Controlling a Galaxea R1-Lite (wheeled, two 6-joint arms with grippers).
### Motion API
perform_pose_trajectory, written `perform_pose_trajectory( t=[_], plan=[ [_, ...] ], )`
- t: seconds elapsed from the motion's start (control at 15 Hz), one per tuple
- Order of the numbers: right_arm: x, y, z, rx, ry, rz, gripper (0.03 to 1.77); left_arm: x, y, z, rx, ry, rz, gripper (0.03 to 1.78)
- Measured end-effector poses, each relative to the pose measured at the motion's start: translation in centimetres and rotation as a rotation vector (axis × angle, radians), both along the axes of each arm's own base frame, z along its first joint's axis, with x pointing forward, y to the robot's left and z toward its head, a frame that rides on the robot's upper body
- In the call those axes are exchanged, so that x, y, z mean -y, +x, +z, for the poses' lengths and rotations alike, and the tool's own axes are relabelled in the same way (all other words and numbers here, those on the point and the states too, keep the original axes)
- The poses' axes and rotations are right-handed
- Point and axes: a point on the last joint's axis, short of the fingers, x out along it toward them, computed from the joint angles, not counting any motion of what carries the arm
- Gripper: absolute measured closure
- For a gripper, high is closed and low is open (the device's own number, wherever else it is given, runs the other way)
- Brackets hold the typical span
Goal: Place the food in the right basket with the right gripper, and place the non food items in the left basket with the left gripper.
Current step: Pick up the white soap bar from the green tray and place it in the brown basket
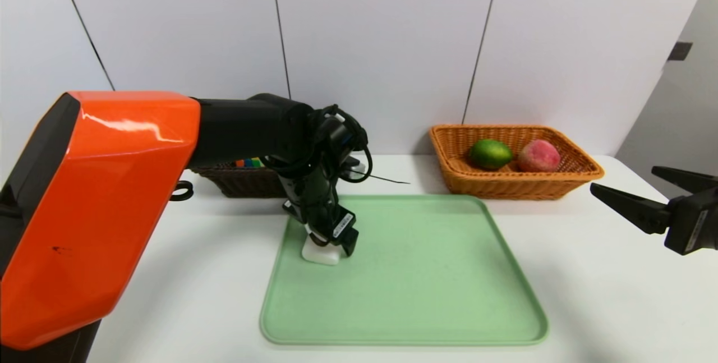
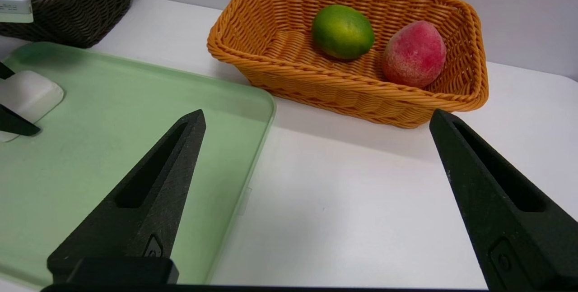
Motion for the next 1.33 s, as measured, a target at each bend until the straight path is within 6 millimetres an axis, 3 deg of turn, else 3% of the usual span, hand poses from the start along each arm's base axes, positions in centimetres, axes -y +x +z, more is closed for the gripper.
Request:
perform_pose_trajectory(
  t=[0.27, 0.47, 0.6, 1.07, 1.33],
  plan=[
    [0.0, 0.1, -0.1, -0.005, 0.0, -0.001, 0.09, 0.1, 0.2, -0.1, 0.012, -0.01, 0.001, 0.12],
    [0.0, 0.1, -0.1, -0.006, 0.0, -0.001, 0.09, 0.3, 0.5, -0.3, 0.025, -0.019, -0.002, 0.63],
    [0.0, 0.2, -0.1, -0.006, -0.001, 0.0, 0.09, 0.3, 0.5, -0.3, 0.024, -0.018, -0.002, 0.81],
    [0.0, 0.3, 0.0, -0.003, -0.002, 0.0, 0.09, 0.2, 0.4, -0.2, 0.022, -0.012, -0.012, 0.84],
    [0.0, 0.3, 0.0, -0.005, -0.004, 0.0, 0.09, -0.3, 0.4, 1.1, 0.063, -0.013, -0.041, 0.84]
  ],
)
